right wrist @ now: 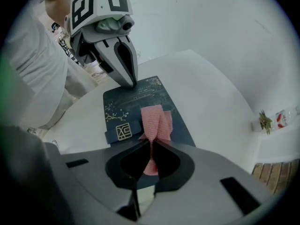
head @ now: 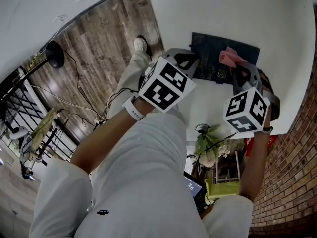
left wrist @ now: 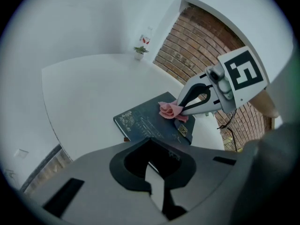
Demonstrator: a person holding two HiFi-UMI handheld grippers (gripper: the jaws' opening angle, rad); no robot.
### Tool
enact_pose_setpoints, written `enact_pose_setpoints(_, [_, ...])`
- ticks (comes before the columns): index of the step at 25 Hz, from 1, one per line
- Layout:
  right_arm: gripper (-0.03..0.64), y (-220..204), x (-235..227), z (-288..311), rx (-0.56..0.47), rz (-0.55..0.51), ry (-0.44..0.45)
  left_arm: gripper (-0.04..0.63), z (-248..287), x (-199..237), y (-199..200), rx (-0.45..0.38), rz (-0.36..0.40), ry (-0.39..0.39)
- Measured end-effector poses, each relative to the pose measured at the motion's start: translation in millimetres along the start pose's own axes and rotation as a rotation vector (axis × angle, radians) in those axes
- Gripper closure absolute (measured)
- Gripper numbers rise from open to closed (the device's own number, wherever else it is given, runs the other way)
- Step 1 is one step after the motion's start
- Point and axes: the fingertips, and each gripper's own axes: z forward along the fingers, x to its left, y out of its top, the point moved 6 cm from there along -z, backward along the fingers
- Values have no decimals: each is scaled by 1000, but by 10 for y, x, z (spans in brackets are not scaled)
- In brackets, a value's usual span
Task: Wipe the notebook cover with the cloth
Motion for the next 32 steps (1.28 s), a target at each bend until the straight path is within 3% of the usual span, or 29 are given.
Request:
enact_pose_setpoints(7, [588,-113,213,-24,92,37,-58,577,0,8,-7,-7,-9,0])
enact_pose_setpoints(11, [588,-193,341,-59,127,102,1,577,4,4,-6,-8,-10,-3])
enact_pose_setpoints(14, [588,-222,436,-62,167,67,7,577,4,12,-16,-10,-10,-4])
enact_pose_setpoints(23, [588,-29,593,-65,106,37,26,577,-1,12,-15,-12,-11,-6])
enact_pose_setpoints(32, [588,87,767,-76,88,-75,44,577,0,10,-15,-13,-14,-8])
